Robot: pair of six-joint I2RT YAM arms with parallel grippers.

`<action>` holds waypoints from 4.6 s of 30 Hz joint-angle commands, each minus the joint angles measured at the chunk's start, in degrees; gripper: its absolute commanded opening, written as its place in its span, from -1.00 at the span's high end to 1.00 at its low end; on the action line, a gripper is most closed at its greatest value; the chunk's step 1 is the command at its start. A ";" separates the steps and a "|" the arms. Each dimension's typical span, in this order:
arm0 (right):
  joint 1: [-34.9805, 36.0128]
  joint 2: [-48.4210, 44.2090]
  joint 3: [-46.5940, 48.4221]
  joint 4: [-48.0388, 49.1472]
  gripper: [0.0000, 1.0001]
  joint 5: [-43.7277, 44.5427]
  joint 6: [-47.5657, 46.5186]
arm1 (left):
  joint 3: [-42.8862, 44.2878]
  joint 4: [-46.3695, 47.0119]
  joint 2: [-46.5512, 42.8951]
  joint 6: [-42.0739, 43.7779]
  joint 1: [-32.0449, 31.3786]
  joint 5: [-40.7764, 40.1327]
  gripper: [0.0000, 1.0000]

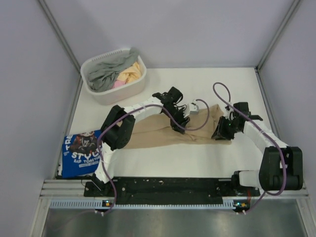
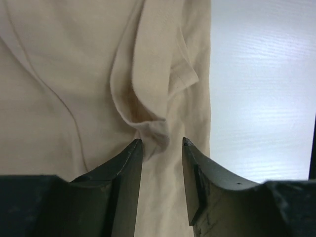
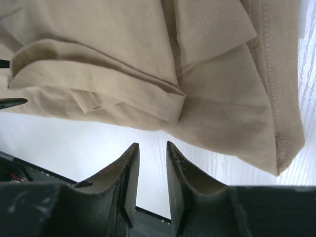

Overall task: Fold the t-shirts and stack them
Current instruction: Fold the other side of the tshirt into a rectangle, then rotate the tshirt 90 degrees, then grab the bottom of the folded rectangular tshirt with both arms

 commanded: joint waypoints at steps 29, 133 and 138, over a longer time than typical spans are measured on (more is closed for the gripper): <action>1.25 29.09 27.26 12.84 0.16 12.97 0.36 | -7.28 2.58 -12.91 -2.84 9.14 -27.91 0.13; 44.79 -22.67 -2.19 -19.07 1.00 0.23 -75.64 | -37.72 -3.94 -44.04 17.03 -16.61 -21.22 1.00; 23.70 -17.49 0.80 -1.71 1.00 -3.63 -81.02 | -25.19 1.97 -33.16 13.78 -6.42 -26.07 1.00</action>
